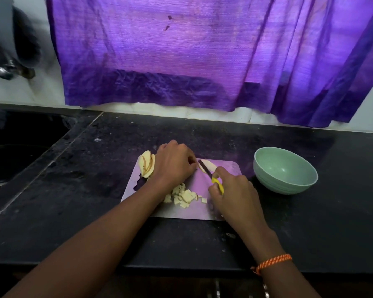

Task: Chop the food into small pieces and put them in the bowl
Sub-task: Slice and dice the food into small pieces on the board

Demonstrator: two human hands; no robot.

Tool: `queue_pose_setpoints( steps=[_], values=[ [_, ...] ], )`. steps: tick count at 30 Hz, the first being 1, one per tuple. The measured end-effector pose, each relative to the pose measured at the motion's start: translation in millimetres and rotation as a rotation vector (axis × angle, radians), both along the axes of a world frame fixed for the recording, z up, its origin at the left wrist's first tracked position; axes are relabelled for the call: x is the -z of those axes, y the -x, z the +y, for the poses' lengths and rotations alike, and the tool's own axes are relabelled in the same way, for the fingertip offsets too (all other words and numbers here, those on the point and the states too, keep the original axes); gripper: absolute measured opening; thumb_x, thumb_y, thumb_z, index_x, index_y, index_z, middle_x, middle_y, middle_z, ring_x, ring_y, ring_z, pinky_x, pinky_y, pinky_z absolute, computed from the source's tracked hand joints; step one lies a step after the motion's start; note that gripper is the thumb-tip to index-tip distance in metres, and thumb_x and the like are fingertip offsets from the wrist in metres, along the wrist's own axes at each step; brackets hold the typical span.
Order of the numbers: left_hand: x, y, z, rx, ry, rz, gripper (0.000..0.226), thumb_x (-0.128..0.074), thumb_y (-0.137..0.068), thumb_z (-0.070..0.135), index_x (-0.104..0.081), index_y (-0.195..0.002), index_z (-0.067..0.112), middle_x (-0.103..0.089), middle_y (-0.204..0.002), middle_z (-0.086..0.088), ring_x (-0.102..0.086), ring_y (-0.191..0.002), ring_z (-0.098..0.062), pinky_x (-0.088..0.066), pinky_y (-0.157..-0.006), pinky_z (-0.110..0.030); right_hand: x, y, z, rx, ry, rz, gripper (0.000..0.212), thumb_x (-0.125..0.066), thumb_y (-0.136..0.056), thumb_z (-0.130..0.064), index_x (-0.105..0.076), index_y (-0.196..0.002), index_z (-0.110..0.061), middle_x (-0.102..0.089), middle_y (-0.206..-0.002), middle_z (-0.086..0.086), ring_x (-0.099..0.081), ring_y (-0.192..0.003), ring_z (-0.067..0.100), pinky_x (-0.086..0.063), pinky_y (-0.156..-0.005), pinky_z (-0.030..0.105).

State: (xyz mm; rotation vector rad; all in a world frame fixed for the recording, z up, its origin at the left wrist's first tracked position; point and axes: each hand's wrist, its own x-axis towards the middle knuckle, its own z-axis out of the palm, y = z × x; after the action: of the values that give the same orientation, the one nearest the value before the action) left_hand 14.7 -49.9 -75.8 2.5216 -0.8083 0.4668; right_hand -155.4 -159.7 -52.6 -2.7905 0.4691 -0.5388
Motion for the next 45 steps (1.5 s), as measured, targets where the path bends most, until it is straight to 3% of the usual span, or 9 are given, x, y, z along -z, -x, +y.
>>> queue_pose_setpoints(
  steps=[4, 7, 10, 16, 25, 34, 37, 41, 45],
  values=[
    [1.9, -1.3, -0.9, 0.010, -0.020, 0.001, 0.013, -0.080, -0.092, 0.044, -0.084, -0.100, 0.035, -0.077, -0.097, 0.013, -0.055, -0.108, -0.013, -0.035, -0.087, -0.033, 4.2, -1.5, -8.0, 0.020, 0.032, 0.013, 0.028, -0.050, -0.099, -0.033, -0.055, -0.126, -0.031, -0.049, -0.080, -0.001, -0.047, -0.071, 0.021, -0.034, -0.060, 0.033],
    [4.7, -3.5, -1.8, 0.022, -0.025, 0.003, 0.015, -0.078, -0.092, 0.046, -0.084, -0.103, 0.037, -0.078, -0.101, 0.015, -0.054, -0.108, -0.013, -0.037, -0.088, -0.035, 10.8, 7.3, -12.8, 0.028, 0.003, -0.019, 0.024, -0.053, -0.097, -0.033, -0.057, -0.120, -0.030, -0.046, -0.076, -0.001, -0.046, -0.070, 0.025, -0.035, -0.060, 0.035],
    [5.4, -3.8, -2.1, 0.041, -0.019, 0.018, 0.015, -0.079, -0.093, 0.046, -0.084, -0.104, 0.037, -0.077, -0.101, 0.015, -0.053, -0.108, -0.013, -0.038, -0.088, -0.037, 14.6, 10.6, -12.2, -0.033, -0.018, -0.031, 0.021, -0.054, -0.094, -0.034, -0.060, -0.114, -0.029, -0.055, -0.074, 0.006, -0.053, -0.070, 0.031, -0.045, -0.060, 0.039],
    [3.9, -1.3, -0.1, 0.048, -0.011, 0.018, 0.014, -0.078, -0.093, 0.045, -0.083, -0.103, 0.037, -0.077, -0.099, 0.015, -0.054, -0.108, -0.014, -0.041, -0.089, -0.039, 15.9, 3.4, -9.9, -0.005, -0.012, -0.068, 0.021, -0.054, -0.095, -0.031, -0.060, -0.116, -0.028, -0.045, -0.072, 0.000, -0.045, -0.068, 0.028, -0.031, -0.060, 0.034],
    [6.5, 5.5, -6.5, 0.000, 0.021, 0.057, 0.031, -0.073, -0.088, 0.067, -0.080, -0.094, 0.037, -0.071, -0.093, 0.017, -0.052, -0.106, -0.013, -0.047, -0.092, -0.042, 16.8, 6.0, -22.4, 0.011, 0.003, -0.045, 0.019, -0.055, -0.093, -0.036, -0.059, -0.111, -0.031, -0.057, -0.075, 0.006, -0.051, -0.072, 0.030, -0.044, -0.061, 0.039],
    [4.2, 3.4, -5.8, 0.007, -0.005, 0.108, 0.029, -0.077, -0.085, 0.066, -0.077, -0.096, 0.039, -0.066, -0.094, 0.018, -0.053, -0.114, -0.015, -0.045, -0.100, -0.048, 18.1, 14.1, -17.5, 0.003, 0.014, -0.073, 0.019, -0.057, -0.093, -0.034, -0.058, -0.111, -0.030, -0.056, -0.073, 0.008, -0.054, -0.071, 0.036, -0.043, -0.060, 0.039],
    [3.5, 1.1, -4.7, 0.016, -0.011, 0.129, 0.028, -0.077, -0.085, 0.065, -0.077, -0.096, 0.039, -0.066, -0.091, 0.019, -0.052, -0.113, -0.015, -0.043, -0.101, -0.049, 17.0, 12.8, -18.5, 0.024, 0.010, -0.068, 0.019, -0.055, -0.094, -0.035, -0.057, -0.112, -0.030, -0.059, -0.076, 0.008, -0.053, -0.072, 0.033, -0.044, -0.060, 0.039],
    [2.6, -3.0, -1.2, 0.032, 0.012, 0.110, 0.019, -0.077, -0.090, 0.056, -0.078, -0.094, 0.037, -0.070, -0.088, 0.019, -0.054, -0.108, -0.011, -0.041, -0.107, -0.051, 12.6, 8.0, -14.8, 0.017, -0.007, -0.083, 0.024, -0.054, -0.099, -0.030, -0.059, -0.122, -0.028, -0.048, -0.077, 0.000, -0.043, -0.070, 0.023, -0.034, -0.061, 0.034],
    [0.8, -4.1, 2.2, 0.013, 0.030, 0.085, 0.009, -0.077, -0.094, 0.044, -0.080, -0.092, 0.035, -0.075, -0.094, 0.015, -0.058, -0.107, -0.013, -0.043, -0.108, -0.047, 10.2, -2.9, -2.5, -0.021, -0.010, -0.057, 0.033, -0.046, -0.105, -0.030, -0.056, -0.136, -0.026, -0.053, -0.087, -0.001, -0.040, -0.064, 0.010, -0.024, -0.051, 0.021]
  ],
)
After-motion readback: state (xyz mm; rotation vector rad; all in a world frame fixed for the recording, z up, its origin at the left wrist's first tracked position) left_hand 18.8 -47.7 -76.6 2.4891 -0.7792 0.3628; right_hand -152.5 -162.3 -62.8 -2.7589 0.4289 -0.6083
